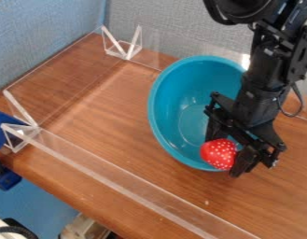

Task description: Remove the strawberry from inside the blue bowl and put it on the table

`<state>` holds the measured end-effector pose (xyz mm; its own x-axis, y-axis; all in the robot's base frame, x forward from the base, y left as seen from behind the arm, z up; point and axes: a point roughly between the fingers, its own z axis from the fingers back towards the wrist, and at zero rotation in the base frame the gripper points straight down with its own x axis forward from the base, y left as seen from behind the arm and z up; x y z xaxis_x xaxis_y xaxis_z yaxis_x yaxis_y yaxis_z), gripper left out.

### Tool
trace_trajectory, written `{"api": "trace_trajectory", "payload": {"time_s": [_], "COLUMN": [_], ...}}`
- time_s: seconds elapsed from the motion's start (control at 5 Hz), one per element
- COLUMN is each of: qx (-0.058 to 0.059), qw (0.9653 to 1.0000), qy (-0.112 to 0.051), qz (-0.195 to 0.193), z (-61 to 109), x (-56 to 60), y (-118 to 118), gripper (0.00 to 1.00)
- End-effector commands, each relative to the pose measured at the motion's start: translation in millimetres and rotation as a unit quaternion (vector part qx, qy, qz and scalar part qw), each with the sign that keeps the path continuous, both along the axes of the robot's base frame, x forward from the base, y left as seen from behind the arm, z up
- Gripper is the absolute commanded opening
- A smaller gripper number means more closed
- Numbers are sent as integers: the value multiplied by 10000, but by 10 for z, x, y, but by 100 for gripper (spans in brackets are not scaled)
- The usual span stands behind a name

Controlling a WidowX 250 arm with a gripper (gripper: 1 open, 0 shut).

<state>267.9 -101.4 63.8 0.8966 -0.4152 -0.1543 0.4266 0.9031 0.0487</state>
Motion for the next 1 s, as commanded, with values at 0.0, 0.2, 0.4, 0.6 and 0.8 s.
{"api": "trace_trajectory", "payload": {"time_s": [0.0, 0.2, 0.4, 0.6, 0.8], "qx": [-137, -140, -135, -159, -189], "qw": [9994, 9993, 9990, 9990, 9990], "qy": [-293, -301, -328, -325, -303], "qz": [91, 146, 257, 271, 286], "z": [182, 185, 199, 171, 126], "x": [30, 18, 3, -2, -4], "y": [61, 120, 191, 211, 226], "gripper": [0, 0, 0, 0, 0]}}
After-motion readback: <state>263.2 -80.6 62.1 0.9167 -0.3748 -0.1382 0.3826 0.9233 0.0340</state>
